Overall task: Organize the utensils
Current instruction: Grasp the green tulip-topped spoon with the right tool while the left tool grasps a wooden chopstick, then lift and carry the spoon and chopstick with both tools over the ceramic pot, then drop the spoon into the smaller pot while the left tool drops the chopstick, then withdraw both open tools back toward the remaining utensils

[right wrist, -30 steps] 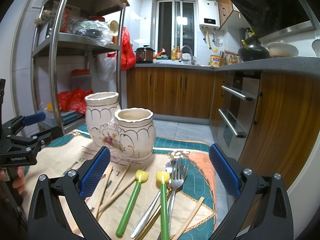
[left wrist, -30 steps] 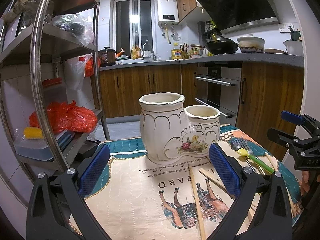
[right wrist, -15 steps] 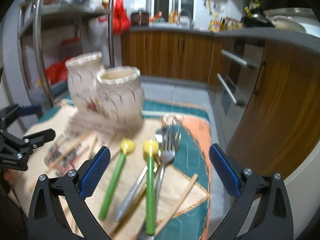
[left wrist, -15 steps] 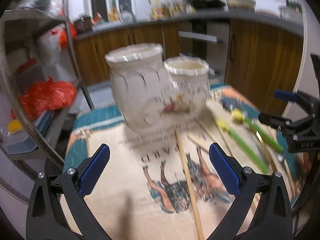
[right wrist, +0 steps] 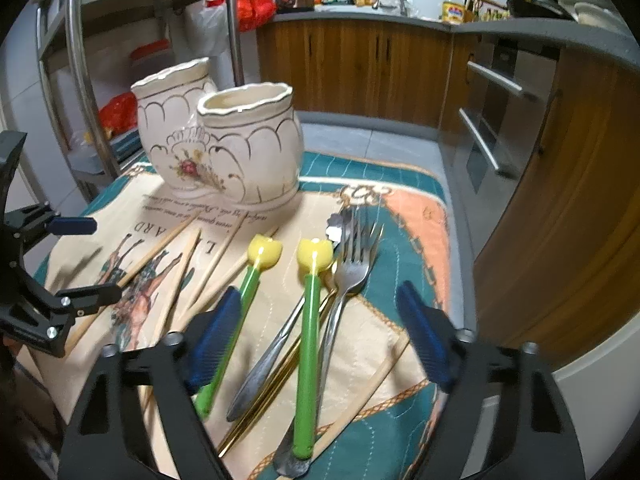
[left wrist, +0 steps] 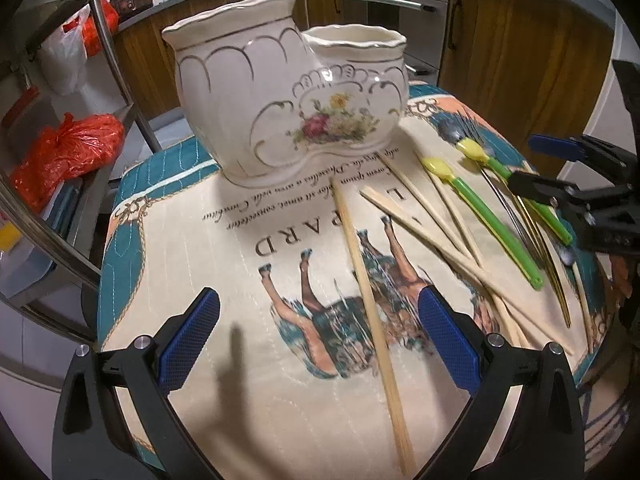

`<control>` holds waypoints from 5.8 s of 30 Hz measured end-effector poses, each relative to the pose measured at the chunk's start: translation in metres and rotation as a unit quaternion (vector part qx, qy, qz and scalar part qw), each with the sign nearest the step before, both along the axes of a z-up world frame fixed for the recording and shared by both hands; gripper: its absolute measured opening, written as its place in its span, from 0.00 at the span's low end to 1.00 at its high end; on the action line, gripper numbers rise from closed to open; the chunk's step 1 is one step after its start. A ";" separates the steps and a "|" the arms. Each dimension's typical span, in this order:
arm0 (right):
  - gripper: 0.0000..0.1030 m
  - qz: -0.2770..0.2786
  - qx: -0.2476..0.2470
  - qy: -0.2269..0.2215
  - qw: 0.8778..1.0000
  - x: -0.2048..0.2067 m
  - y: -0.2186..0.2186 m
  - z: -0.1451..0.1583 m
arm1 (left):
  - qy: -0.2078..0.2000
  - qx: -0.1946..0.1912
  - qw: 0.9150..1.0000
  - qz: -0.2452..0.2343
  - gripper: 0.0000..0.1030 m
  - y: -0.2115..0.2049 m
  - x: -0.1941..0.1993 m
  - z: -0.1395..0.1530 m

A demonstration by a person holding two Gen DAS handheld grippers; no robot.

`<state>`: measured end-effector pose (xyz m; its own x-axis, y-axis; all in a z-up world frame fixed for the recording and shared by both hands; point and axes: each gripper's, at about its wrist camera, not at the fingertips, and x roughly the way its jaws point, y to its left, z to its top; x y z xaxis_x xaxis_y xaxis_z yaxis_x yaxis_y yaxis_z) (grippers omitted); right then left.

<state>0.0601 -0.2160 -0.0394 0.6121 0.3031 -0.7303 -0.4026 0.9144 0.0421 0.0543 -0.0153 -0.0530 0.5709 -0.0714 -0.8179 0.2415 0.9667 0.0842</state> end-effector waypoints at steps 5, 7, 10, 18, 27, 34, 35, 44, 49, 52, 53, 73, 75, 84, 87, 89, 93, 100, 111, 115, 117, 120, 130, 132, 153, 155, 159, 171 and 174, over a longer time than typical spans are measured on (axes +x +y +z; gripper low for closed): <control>0.55 0.003 0.008 0.013 1.000 0.003 0.000 -0.002 | 0.008 0.001 1.000 -0.015 0.85 -0.005 -0.009 -0.001; 0.46 0.005 0.012 0.020 1.000 0.004 0.000 -0.004 | 0.011 -0.004 1.000 -0.021 0.79 -0.007 -0.013 0.000; 0.36 0.008 0.014 0.029 0.999 0.005 0.002 -0.007 | 0.017 -0.009 0.999 -0.032 0.64 -0.010 -0.019 0.000; 0.21 0.008 0.007 0.032 0.999 0.007 0.005 -0.008 | 0.028 -0.014 0.998 -0.049 0.35 -0.015 -0.023 -0.006; 0.10 0.012 -0.017 0.020 1.000 0.006 0.012 -0.006 | 0.029 -0.026 0.998 -0.043 0.14 -0.009 -0.020 -0.004; 0.10 0.013 0.003 -0.003 1.000 -0.003 0.007 0.004 | 0.013 -0.038 0.999 -0.036 0.06 -0.004 -0.019 -0.005; 0.10 0.012 0.006 -0.008 1.000 -0.005 0.006 0.007 | 0.009 -0.042 0.998 -0.035 0.06 -0.002 -0.020 -0.005; 0.10 0.007 0.046 -0.039 0.998 -0.014 -0.001 0.025 | -0.024 -0.060 0.997 -0.033 0.06 0.014 -0.028 0.010; 0.10 0.004 0.079 -0.078 0.994 -0.015 -0.002 0.049 | -0.086 -0.088 0.991 -0.048 0.06 0.025 -0.040 0.038; 0.10 0.008 0.090 -0.099 0.991 -0.011 0.004 0.063 | -0.124 -0.101 0.986 -0.049 0.06 0.029 -0.042 0.053; 0.10 0.009 0.091 -0.104 0.990 -0.010 0.007 0.067 | -0.140 -0.109 0.983 -0.052 0.06 0.031 -0.043 0.059; 0.10 0.006 0.183 -0.175 0.967 0.034 0.024 0.129 | -0.276 -0.215 0.937 -0.014 0.06 0.065 0.050 0.132; 0.10 -0.002 0.190 -0.178 0.965 0.042 0.026 0.127 | -0.282 -0.230 0.931 -0.010 0.06 0.067 0.065 0.134; 0.10 -0.025 0.198 -0.165 0.966 0.066 0.036 0.099 | -0.284 -0.267 0.921 0.014 0.06 0.064 0.115 0.109; 0.10 -0.024 0.184 -0.163 0.969 0.071 0.041 0.092 | -0.288 -0.256 0.923 0.018 0.06 0.060 0.118 0.101; 0.10 -0.021 0.177 -0.155 0.972 0.075 0.044 0.086 | -0.291 -0.239 0.927 0.012 0.06 0.055 0.117 0.095; 0.10 -0.024 0.171 -0.135 0.976 0.082 0.044 0.074 | -0.291 -0.219 0.931 0.002 0.06 0.053 0.108 0.089; 0.10 -0.032 0.164 -0.104 0.980 0.090 0.049 0.058 | -0.296 -0.179 0.938 -0.011 0.06 0.050 0.082 0.085; 0.10 -0.039 0.138 -0.097 0.985 0.090 0.059 0.055 | -0.289 -0.155 0.945 -0.004 0.06 0.053 0.079 0.083; 0.10 -0.040 0.137 -0.092 0.986 0.089 0.059 0.054 | -0.286 -0.152 0.946 0.001 0.07 0.053 0.079 0.085; 0.13 -0.042 0.136 -0.091 0.986 0.089 0.058 0.053 | -0.287 -0.150 0.946 0.002 0.14 0.053 0.077 0.087; 0.27 -0.048 0.137 -0.094 0.985 0.086 0.056 0.054 | -0.296 -0.147 0.944 0.006 0.39 0.052 0.073 0.091; 0.81 -0.062 0.159 -0.117 0.978 0.071 0.040 0.066 | -0.313 -0.142 0.939 0.023 0.77 0.056 0.054 0.105; 0.88 -0.062 0.165 -0.122 0.977 0.066 0.037 0.071 | -0.318 -0.144 0.937 0.027 0.86 0.058 0.046 0.108; 0.95 -0.089 0.137 -0.175 0.971 0.005 0.005 0.099 | -0.317 -0.132 0.939 0.031 0.95 0.064 -0.022 0.128; 0.95 -0.094 0.134 -0.174 0.971 0.001 0.000 0.098 | -0.314 -0.130 0.940 0.029 0.95 0.065 -0.027 0.126; 0.95 -0.106 0.126 -0.167 0.972 -0.005 -0.010 0.095 | -0.299 -0.127 0.946 0.022 0.95 0.060 -0.034 0.119; 0.95 -0.135 0.110 -0.138 0.975 -0.010 -0.039 0.073 | -0.236 -0.048 0.971 -0.001 0.95 0.024 -0.026 0.079; 0.95 -0.138 0.100 -0.123 0.978 -0.009 -0.044 0.065 | -0.193 -0.040 0.980 -0.010 0.95 0.014 -0.020 0.065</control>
